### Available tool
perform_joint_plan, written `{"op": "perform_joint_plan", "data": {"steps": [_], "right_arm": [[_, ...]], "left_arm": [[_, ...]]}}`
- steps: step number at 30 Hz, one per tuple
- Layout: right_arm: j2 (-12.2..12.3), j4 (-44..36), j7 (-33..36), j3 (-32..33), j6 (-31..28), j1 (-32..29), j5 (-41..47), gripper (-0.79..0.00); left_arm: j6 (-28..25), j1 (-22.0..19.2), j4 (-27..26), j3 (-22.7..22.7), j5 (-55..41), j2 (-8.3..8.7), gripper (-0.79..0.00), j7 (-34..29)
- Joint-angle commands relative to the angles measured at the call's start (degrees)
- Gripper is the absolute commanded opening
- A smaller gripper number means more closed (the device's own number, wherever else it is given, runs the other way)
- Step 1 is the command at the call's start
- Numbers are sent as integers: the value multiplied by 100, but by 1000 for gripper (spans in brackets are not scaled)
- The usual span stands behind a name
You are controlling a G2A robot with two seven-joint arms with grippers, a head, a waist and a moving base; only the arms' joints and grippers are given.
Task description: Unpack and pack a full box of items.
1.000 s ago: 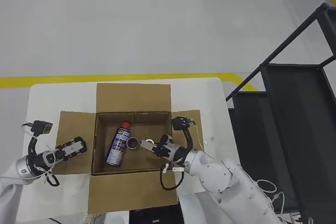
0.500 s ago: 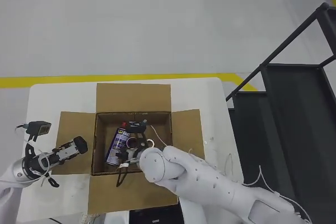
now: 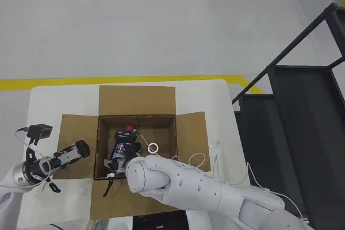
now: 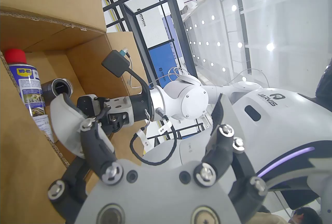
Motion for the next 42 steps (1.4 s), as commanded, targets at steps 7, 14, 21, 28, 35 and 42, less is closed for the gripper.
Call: {"op": "perform_joint_plan", "data": {"steps": [7, 14, 21, 28, 35, 42], "right_arm": [[0, 0, 0, 0, 0, 0, 0, 0], [-54, 90, -243, 98, 56, -66, -92, 0], [-93, -32, -343, 254, 478, -169, -305, 0], [-177, 394, 170, 457, 478, -126, -659, 0], [-250, 375, 377, 708, 478, -329, -1031, 0], [-258, 272, 719, 1008, 478, -611, -1537, 0]], "left_arm": [[0, 0, 0, 0, 0, 0, 0, 0], [0, 0, 0, 0, 0, 0, 0, 0], [0, 0, 0, 0, 0, 0, 0, 0], [0, 0, 0, 0, 0, 0, 0, 0], [0, 0, 0, 0, 0, 0, 0, 0], [0, 0, 0, 0, 0, 0, 0, 0]]}}
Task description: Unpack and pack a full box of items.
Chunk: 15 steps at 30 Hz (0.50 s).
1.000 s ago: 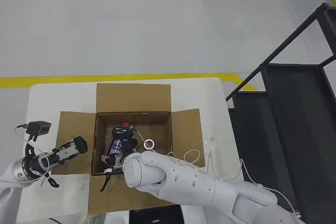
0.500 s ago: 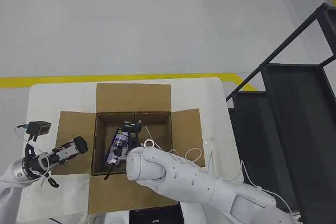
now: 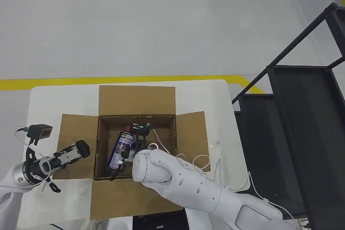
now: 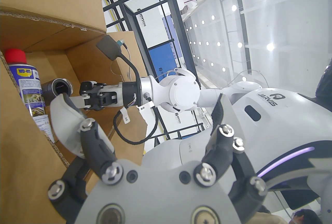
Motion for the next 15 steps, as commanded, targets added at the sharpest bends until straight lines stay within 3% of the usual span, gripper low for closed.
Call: {"op": "perform_joint_plan", "data": {"steps": [1, 4, 11, 15], "right_arm": [[-6, 27, 107, 92, 0, -49, -115, -3], [-45, 120, 276, 233, 0, -88, -293, -37], [-218, 349, 479, 306, 0, -32, -554, -15], [-343, 549, 550, 362, 0, 42, -654, -77]], "left_arm": [[0, 0, 0, 0, 0, 0, 0, 0], [0, 0, 0, 0, 0, 0, 0, 0], [0, 0, 0, 0, 0, 0, 0, 0], [0, 0, 0, 0, 0, 0, 0, 0]]}}
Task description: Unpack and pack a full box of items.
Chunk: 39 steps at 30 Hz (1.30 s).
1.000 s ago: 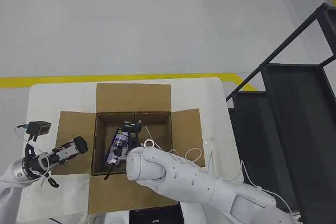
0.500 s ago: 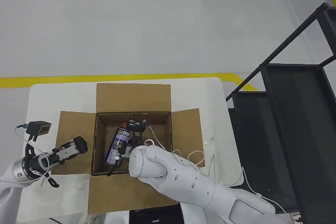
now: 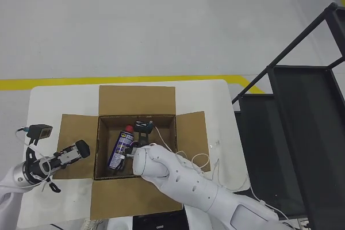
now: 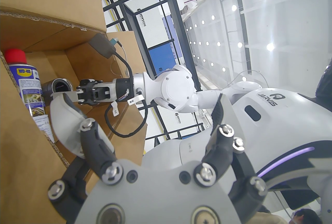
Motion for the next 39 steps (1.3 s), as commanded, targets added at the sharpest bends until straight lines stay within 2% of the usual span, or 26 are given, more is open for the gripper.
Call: {"op": "perform_joint_plan", "data": {"steps": [1, 8, 22, 26, 30, 34, 39], "right_arm": [[-54, 84, 31, 17, 0, 28, -43, -102], [-252, 320, 114, 169, 0, 19, -259, -206], [-492, 498, 383, 383, 0, -77, -765, -219], [-572, 618, 441, 424, 0, -32, -845, -252], [-652, 758, 479, 457, 0, 4, -917, -388], [-729, 879, 513, 491, 0, 35, -989, -449], [-815, 956, 542, 539, 0, 36, -1112, -683]], "left_arm": [[0, 0, 0, 0, 0, 0, 0, 0], [0, 0, 0, 0, 0, 0, 0, 0], [0, 0, 0, 0, 0, 0, 0, 0], [0, 0, 0, 0, 0, 0, 0, 0], [0, 0, 0, 0, 0, 0, 0, 0], [0, 0, 0, 0, 0, 0, 0, 0], [0, 0, 0, 0, 0, 0, 0, 0]]}}
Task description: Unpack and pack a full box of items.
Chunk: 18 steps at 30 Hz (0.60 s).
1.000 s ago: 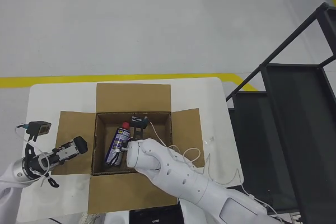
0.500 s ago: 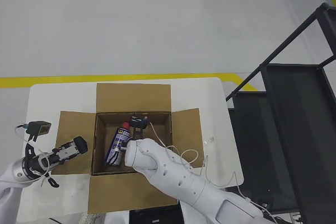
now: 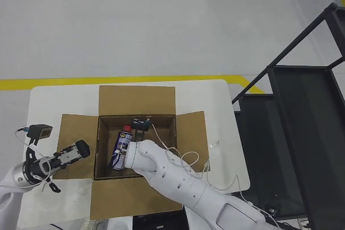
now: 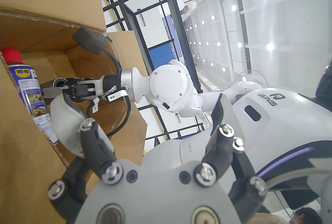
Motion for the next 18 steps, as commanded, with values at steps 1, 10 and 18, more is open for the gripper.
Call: {"op": "perform_joint_plan", "data": {"steps": [1, 10, 18], "right_arm": [[-25, 5, -1, 23, 0, -15, -62, -711], [-63, -644, 19, 157, 0, -433, -645, -785], [201, -2488, 113, 326, -381, -1437, -1396, -785]], "left_arm": [[0, 0, 0, 0, 0, 0, 0, 0], [0, 0, 0, 0, 0, 0, 0, 0], [0, 0, 0, 0, 0, 0, 0, 0]]}}
